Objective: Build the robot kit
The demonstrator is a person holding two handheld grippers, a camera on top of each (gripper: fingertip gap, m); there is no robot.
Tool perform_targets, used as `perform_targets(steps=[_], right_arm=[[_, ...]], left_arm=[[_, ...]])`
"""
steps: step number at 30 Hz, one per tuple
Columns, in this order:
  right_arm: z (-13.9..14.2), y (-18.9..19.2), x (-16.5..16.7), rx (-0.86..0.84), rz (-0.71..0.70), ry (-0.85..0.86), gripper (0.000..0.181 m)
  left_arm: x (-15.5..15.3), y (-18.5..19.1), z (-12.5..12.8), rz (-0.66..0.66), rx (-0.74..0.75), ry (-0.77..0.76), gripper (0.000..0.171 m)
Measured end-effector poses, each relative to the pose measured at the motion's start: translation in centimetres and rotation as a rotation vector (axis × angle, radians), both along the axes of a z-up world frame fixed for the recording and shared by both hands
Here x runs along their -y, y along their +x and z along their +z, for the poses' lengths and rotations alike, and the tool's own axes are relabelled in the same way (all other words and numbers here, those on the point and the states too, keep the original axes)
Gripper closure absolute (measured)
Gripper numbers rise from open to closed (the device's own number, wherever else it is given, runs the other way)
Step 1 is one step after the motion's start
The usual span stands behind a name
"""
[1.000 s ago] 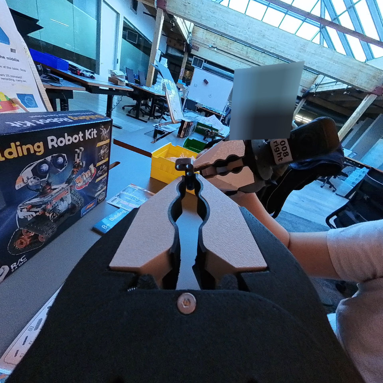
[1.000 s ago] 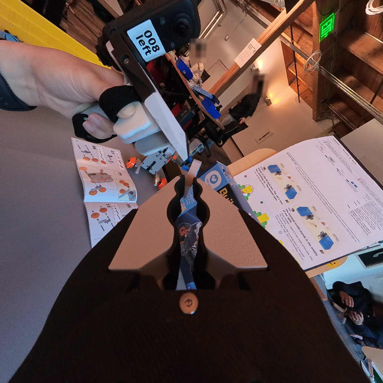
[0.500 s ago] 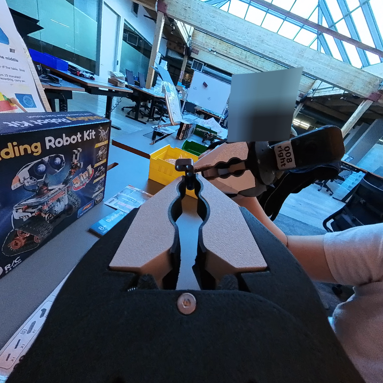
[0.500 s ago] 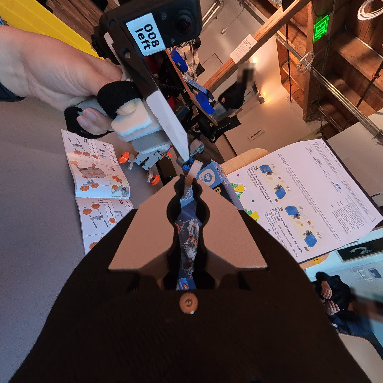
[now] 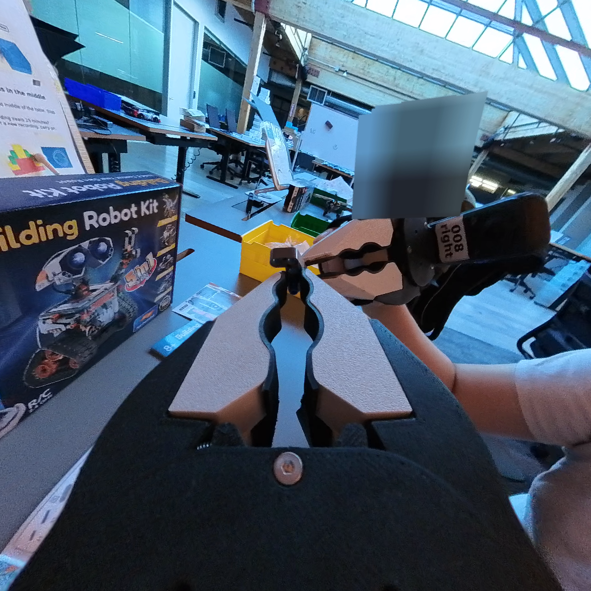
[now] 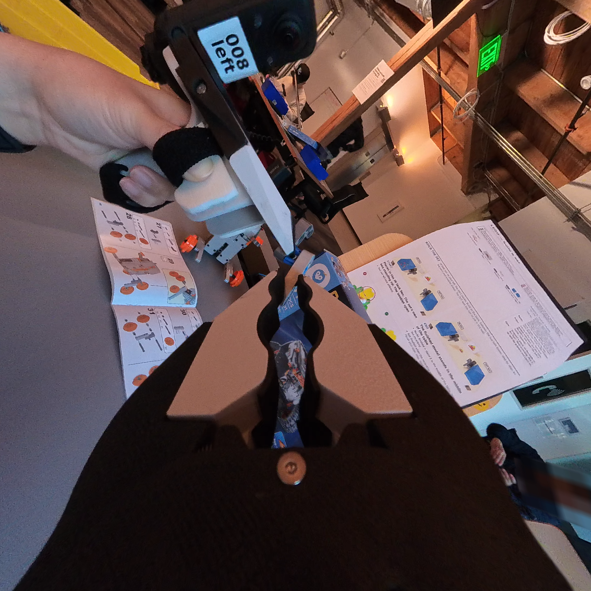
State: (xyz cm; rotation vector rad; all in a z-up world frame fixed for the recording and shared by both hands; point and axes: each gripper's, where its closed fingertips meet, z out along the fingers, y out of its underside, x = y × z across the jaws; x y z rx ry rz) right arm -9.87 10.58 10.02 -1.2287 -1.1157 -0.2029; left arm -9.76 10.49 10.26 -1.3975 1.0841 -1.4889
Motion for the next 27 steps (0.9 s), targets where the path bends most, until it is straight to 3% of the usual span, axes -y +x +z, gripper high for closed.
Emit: perform_targets(steps=[12,27], right_arm=[[0.8,-0.1,-0.6,-0.090,-0.019,0.028,0.177],[1.3,-0.6,-1.3,-0.208,-0.015,0.050,0.176]], left_arm=[[-0.4,-0.3,1.0,-0.017,0.094,-0.102,0.167],[-1.0,-0.9,1.7,0.017,0.141,-0.079,0.167]])
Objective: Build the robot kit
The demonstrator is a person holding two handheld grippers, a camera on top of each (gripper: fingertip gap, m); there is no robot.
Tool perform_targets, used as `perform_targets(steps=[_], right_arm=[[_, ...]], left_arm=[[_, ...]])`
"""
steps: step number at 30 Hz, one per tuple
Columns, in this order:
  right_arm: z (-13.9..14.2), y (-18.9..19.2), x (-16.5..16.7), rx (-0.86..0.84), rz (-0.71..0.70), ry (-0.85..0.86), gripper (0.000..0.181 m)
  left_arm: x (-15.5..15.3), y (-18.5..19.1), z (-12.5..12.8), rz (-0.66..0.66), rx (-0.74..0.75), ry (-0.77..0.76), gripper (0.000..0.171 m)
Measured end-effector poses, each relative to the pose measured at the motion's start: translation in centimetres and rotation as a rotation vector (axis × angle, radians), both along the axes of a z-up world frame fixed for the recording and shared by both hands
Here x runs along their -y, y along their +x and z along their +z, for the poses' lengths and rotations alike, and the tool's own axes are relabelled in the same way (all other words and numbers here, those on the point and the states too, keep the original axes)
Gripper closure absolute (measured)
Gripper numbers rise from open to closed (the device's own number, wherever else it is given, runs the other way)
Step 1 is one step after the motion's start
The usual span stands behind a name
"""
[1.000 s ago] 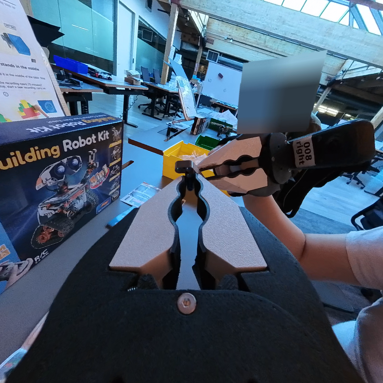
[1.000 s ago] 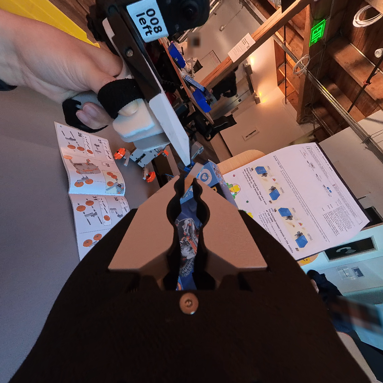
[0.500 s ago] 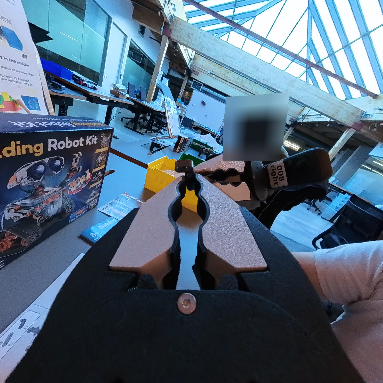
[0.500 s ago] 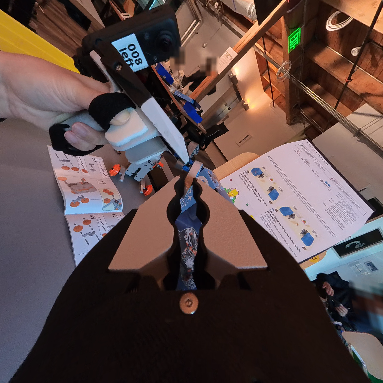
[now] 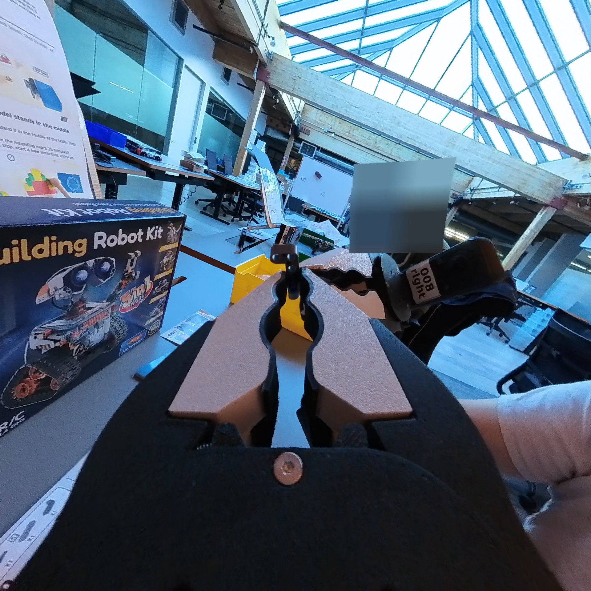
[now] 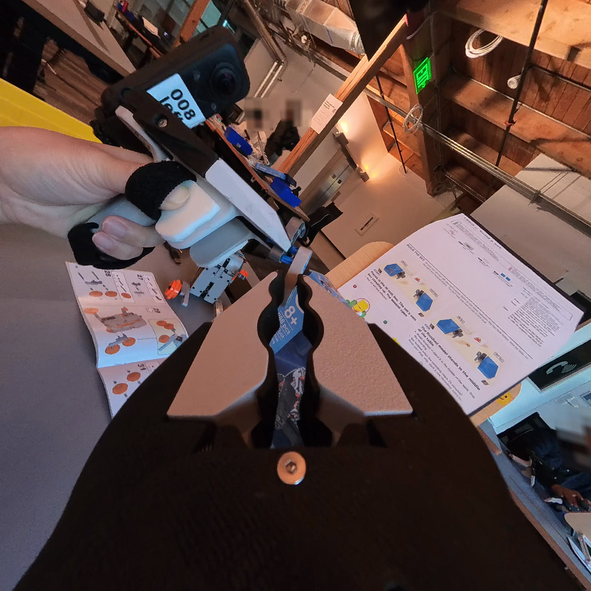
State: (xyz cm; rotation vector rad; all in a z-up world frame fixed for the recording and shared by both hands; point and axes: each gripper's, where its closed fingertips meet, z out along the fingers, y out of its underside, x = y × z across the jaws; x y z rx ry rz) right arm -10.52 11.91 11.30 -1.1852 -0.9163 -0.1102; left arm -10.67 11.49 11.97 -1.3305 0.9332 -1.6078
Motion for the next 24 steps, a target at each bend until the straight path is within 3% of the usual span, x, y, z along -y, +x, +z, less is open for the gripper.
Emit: perform_targets(steps=[24], right_arm=[[-0.27,0.09,-0.44,0.013,-0.040,-0.009,0.176]], left_arm=[[-0.37,0.20,-0.18,0.124,-0.069,0.141,0.167]])
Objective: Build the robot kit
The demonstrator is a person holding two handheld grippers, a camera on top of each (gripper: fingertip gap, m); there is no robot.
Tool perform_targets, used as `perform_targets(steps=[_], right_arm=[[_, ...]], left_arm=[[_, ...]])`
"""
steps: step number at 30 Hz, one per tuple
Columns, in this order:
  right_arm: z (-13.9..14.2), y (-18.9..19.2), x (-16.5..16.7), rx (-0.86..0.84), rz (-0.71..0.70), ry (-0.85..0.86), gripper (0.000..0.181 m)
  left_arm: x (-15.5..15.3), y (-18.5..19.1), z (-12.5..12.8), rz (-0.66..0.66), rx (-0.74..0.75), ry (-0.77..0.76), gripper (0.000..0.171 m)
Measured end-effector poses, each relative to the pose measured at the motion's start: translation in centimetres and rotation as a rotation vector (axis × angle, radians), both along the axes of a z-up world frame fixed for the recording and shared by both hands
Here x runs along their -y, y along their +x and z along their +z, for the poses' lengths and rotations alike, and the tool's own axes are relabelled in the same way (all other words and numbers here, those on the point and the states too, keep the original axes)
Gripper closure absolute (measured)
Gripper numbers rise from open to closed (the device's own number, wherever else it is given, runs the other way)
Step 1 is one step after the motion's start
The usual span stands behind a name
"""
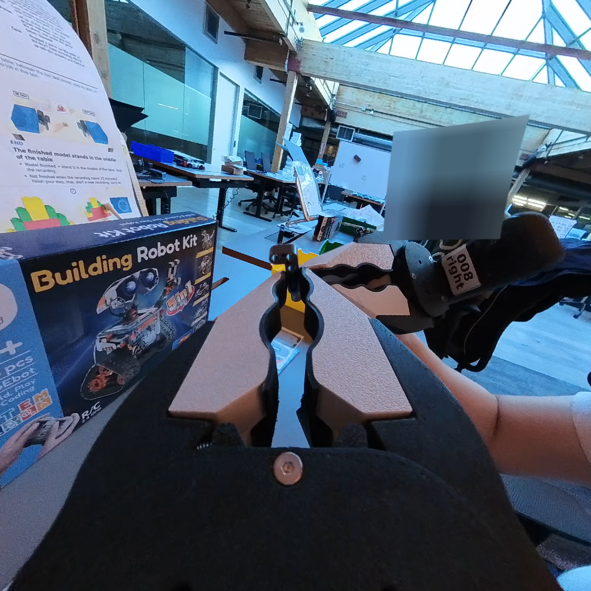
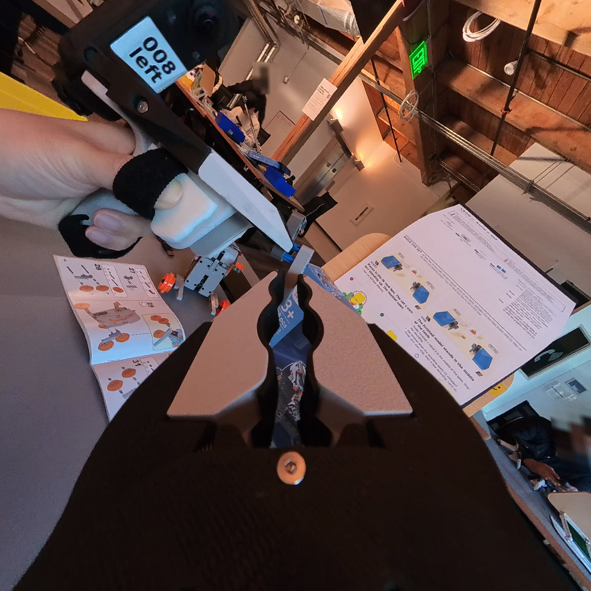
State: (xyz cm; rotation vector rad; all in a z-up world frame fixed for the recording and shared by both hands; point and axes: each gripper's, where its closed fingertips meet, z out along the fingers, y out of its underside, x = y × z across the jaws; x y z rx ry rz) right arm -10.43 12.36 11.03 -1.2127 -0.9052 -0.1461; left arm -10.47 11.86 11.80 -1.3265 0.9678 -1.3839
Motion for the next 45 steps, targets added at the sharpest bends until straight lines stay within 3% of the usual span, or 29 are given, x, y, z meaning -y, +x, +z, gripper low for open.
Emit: perform_targets(steps=[12,37,45], right_arm=[[-1.1,0.9,0.9,0.135,0.043,-0.045,0.176],[-0.3,0.3,-0.8,-0.069,-0.008,0.021,0.175],[0.1,0.1,0.0,0.010,-0.003,0.053,0.175]], left_arm=[[0.9,1.0,-1.3,-0.054,-0.086,-0.011,0.167],[-0.6,0.3,-0.9,-0.023,-0.012,-0.100,0.167],[0.2,0.1,-0.5,-0.049,-0.022,-0.036,0.167]])
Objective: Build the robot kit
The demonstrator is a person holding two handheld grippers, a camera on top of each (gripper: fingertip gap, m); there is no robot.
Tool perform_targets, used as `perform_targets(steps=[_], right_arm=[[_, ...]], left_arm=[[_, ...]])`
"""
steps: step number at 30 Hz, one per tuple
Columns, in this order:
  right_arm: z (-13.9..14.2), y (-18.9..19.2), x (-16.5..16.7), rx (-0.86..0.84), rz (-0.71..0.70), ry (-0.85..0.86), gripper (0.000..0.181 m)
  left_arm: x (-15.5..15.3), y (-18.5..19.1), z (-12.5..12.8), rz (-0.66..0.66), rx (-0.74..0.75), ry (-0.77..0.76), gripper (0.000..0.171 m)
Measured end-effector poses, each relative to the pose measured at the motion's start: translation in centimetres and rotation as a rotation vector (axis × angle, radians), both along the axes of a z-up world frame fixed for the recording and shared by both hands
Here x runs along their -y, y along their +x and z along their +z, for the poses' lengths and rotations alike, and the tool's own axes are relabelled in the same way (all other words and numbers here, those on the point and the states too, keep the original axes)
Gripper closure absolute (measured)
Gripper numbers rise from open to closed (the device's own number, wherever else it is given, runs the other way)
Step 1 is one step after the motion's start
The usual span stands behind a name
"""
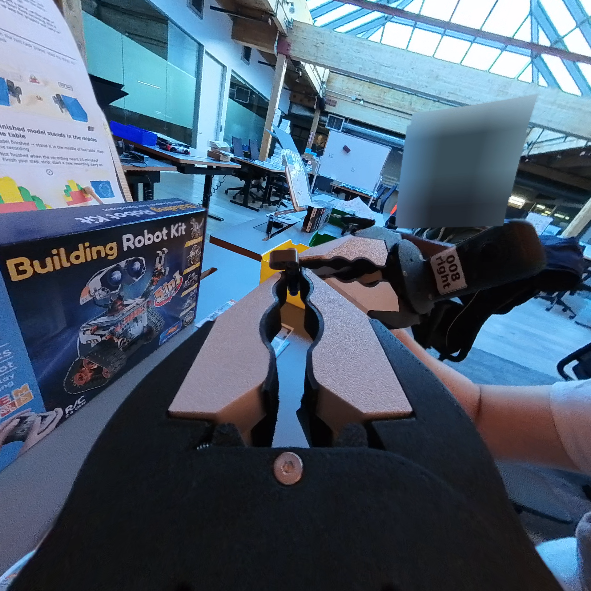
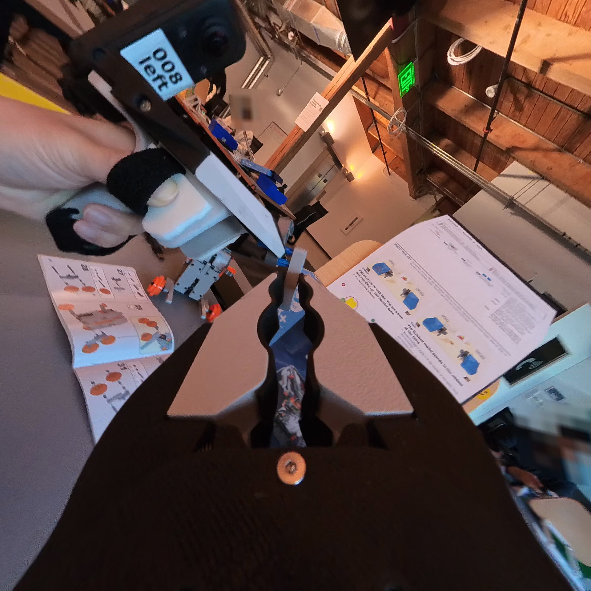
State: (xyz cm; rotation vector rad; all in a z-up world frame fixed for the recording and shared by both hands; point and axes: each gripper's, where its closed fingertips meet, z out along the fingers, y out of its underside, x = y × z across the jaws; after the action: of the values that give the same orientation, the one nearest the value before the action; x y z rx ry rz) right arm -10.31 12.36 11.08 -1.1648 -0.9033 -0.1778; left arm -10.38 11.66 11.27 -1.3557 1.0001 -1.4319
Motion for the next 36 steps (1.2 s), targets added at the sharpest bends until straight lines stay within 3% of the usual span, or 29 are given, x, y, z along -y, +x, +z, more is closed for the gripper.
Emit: perform_targets(steps=[5,22,30,36], right_arm=[[-0.2,0.2,0.9,0.162,-0.027,0.029,0.176],[-0.3,0.3,-0.4,0.052,-0.045,-0.018,0.174],[0.0,-0.1,0.2,-0.081,0.078,-0.074,0.173],[-0.4,0.5,-0.7,-0.092,0.032,-0.097,0.175]], left_arm=[[0.8,0.3,-0.2,-0.025,-0.040,0.041,0.167],[-0.2,0.3,-0.3,0.070,-0.064,0.068,0.167],[-0.4,-0.1,0.2,0.074,-0.032,0.050,0.167],[-0.6,0.4,-0.5,0.080,-0.059,0.046,0.167]])
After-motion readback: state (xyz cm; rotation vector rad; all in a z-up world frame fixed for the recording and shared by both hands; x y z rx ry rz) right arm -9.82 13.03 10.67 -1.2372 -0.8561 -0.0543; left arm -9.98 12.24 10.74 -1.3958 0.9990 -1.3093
